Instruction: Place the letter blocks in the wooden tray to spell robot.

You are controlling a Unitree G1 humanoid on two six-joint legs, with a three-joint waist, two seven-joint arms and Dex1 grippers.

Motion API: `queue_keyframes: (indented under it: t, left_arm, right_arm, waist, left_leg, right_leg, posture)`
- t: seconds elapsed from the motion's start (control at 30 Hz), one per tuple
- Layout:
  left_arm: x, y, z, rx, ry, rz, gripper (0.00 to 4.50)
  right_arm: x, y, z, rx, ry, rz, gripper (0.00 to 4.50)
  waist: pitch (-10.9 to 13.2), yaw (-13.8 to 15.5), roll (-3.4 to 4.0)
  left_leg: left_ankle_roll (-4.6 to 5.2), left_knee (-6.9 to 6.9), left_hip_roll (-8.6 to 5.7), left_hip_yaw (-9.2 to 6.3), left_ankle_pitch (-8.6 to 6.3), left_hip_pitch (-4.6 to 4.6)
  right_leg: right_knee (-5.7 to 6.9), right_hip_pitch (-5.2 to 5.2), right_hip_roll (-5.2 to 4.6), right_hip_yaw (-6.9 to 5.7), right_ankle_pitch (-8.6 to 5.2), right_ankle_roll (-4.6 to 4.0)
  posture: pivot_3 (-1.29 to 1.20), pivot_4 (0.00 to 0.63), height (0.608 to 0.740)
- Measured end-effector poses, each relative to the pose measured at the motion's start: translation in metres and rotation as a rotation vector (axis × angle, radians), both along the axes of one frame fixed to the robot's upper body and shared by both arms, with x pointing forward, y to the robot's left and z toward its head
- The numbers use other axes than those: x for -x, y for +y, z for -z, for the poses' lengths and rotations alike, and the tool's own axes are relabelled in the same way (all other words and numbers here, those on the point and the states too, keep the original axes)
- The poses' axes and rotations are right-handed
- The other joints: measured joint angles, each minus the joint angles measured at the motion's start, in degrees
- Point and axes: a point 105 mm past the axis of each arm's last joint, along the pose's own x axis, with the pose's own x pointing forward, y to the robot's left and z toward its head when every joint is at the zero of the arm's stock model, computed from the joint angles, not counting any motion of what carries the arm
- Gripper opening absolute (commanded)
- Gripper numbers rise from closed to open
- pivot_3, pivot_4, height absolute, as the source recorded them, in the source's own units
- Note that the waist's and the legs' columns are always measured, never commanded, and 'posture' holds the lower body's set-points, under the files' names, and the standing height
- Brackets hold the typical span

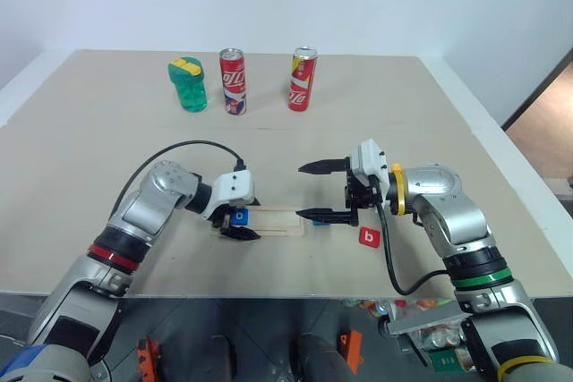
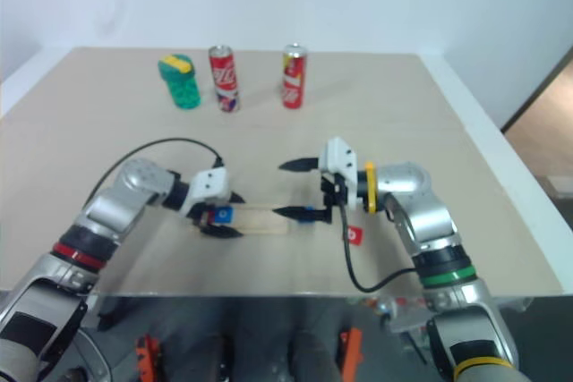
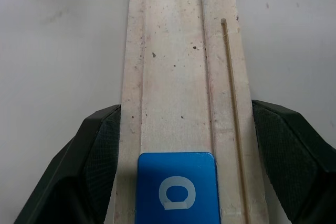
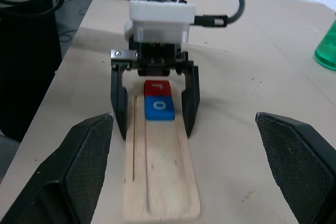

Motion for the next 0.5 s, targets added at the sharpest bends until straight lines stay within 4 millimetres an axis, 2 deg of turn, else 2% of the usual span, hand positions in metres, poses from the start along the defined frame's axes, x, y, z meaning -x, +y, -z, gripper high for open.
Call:
queue_keyframes:
  t: [0.13,0.2,0.23,0.43,0.47,0.5]
  left_arm:
    - [0.001,-0.013,0.001,0.007,0.021,0.009,3.26]
    - [0.0,-0.013,0.001,0.002,0.02,0.01,4.28]
    - [0.0,-0.013,0.001,0.002,0.026,0.002,4.37]
    - [0.0,-0.012,-0.001,0.009,0.034,-0.028,4.45]
    - [0.002,-0.01,-0.003,0.013,0.034,-0.031,4.45]
    - [0.002,-0.009,-0.004,0.017,0.035,-0.033,4.45]
  right_arm:
    - [0.0,-0.004,0.007,0.004,0.02,0.024,4.5]
    - [0.0,-0.008,0.009,0.007,0.022,0.04,4.5]
    - [-0.001,-0.013,0.012,0.021,0.027,0.061,4.5]
    - [0.001,-0.035,0.016,0.067,0.058,0.155,4.5]
    - [0.001,-0.05,0.018,0.088,0.078,0.219,4.5]
    - [0.001,-0.053,0.019,0.092,0.085,0.23,4.5]
  waist:
    - [0.0,0.03,0.0]
    - [0.0,0.02,0.0]
    - [0.0,0.04,0.0]
    - [0.02,0.0,0.02]
    - [0.02,-0.03,0.01]
    - [0.02,-0.04,0.01]
  left_leg:
    - [0.0,0.02,-0.03,-0.01,0.0,0.0]
    - [0.0,0.01,-0.03,-0.01,0.0,0.01]
    - [0.0,0.01,-0.03,-0.03,0.0,0.01]
    - [0.0,-0.03,-0.02,-0.02,0.0,-0.02]
    - [0.0,-0.05,-0.01,-0.03,0.0,-0.05]
    - [0.0,-0.06,-0.01,-0.03,0.0,-0.05]
  right_leg:
    - [-0.01,0.03,-0.02,0.02,-0.01,0.01]
    - [-0.01,0.03,-0.02,0.01,-0.01,0.02]
    - [-0.02,0.03,-0.02,-0.01,-0.02,0.01]
    - [-0.02,0.0,-0.02,0.0,-0.04,0.01]
    - [-0.02,-0.04,-0.01,0.0,-0.05,0.0]
    - [-0.01,-0.05,0.0,0.0,-0.05,0.0]
  posture:
    - [0.0,0.15,0.74]
    - [0.0,0.15,0.74]
    - [0.0,0.15,0.74]
    - [0.0,0.15,0.74]
    - [0.0,0.15,0.74]
    - [0.0,0.15,0.74]
